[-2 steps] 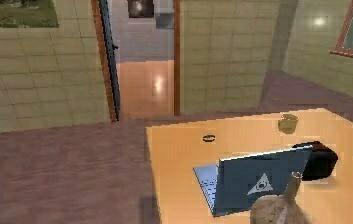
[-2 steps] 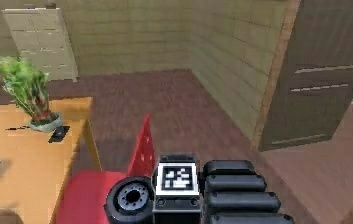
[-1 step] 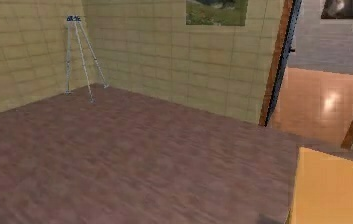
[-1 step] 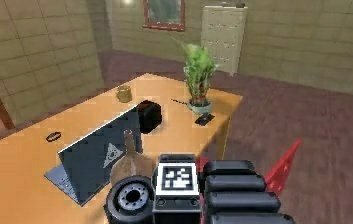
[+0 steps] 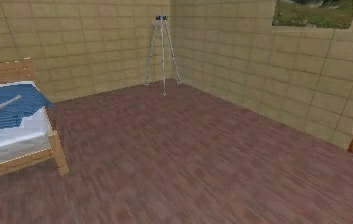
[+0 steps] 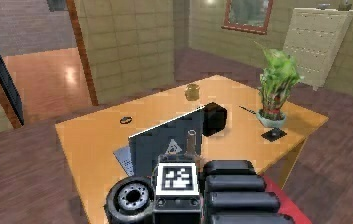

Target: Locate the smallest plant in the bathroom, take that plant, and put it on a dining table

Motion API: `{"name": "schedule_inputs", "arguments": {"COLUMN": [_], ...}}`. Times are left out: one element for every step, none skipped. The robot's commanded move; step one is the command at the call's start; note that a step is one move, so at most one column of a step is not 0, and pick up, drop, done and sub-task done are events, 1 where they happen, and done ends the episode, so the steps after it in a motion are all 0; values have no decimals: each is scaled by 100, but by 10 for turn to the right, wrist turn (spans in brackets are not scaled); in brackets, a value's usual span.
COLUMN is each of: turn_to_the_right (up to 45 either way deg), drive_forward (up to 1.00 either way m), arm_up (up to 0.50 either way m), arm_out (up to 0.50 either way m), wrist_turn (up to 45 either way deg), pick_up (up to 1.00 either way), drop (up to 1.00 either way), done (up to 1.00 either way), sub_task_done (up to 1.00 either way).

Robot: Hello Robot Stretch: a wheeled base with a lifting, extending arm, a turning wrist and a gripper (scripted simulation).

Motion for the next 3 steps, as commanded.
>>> {"name": "schedule_inputs", "arguments": {"turn_to_the_right": [0, 0, 0], "drive_forward": [0, 0, 0], "arm_up": [0, 0, 0], "arm_out": [48, 0, 0], "wrist_turn": [0, 450, 450], "pick_up": [0, 0, 0], "drop": [0, 0, 0], "done": [0, 0, 0], "sub_task_done": [0, 0, 0]}}
